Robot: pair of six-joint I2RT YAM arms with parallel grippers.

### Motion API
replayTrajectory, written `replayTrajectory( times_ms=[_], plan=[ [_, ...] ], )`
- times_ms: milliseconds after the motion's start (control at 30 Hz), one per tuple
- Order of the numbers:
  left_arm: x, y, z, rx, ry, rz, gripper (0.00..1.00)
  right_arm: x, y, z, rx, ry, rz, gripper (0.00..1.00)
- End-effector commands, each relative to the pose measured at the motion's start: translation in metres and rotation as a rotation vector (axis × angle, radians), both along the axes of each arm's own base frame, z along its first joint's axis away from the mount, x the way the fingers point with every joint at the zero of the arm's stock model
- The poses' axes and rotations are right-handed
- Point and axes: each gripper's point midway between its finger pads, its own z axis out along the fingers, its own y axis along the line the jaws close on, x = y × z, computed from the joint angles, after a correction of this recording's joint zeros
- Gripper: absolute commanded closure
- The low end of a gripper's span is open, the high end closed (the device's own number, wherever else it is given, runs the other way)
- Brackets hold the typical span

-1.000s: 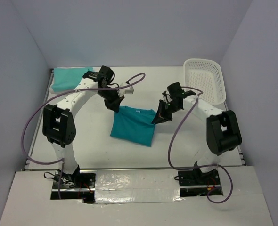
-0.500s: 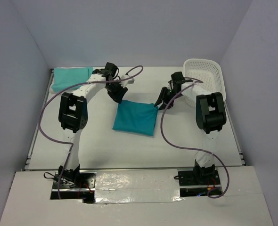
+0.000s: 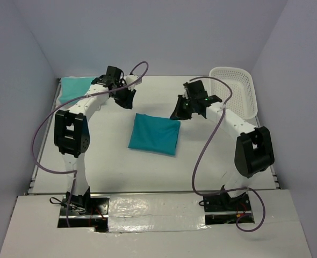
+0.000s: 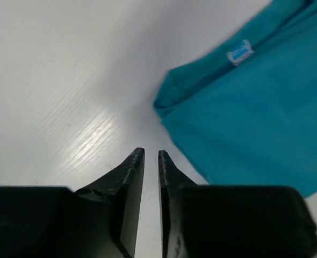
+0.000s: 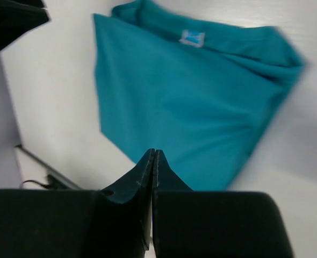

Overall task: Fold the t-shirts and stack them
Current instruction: Fold the long partially folded tshirt into a neat square

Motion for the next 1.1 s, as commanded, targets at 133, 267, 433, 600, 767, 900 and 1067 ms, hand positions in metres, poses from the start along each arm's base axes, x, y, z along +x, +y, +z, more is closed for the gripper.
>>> replayTrajectory(
  times_ms=[133,267,433,600,767,900,1067],
  plan=[
    [-0.028,-0.056,-0.01,-0.125,0.098,-0.137,0.75,0.026,0.022,-0.051,0.08,0.151,-0.034,1.0],
    [-0.018,-0.054,-0.039,-0.088,0.141,-0.113,0.77,0.041,0.001,-0.079,-0.009,0.216,-0.087,1.0],
    [-0.004,-0.044,-0.066,-0.026,0.135,-0.071,0.77,0.07,-0.016,-0.079,-0.042,0.18,-0.142,1.0],
    [0.04,-0.033,-0.058,0.013,0.034,0.117,0.65,0.089,-0.018,-0.085,-0.088,0.182,-0.112,1.0],
    [0.103,-0.021,0.017,0.001,-0.207,0.262,0.41,0.11,-0.016,-0.048,-0.11,0.089,-0.062,0.88],
    [0.124,0.001,0.092,0.013,-0.419,0.325,0.01,0.122,-0.036,0.012,-0.208,-0.01,-0.099,0.43],
    [0.046,-0.003,0.081,-0.129,-0.215,0.196,0.01,0.077,-0.061,0.017,-0.29,0.012,-0.148,0.32]
  ],
)
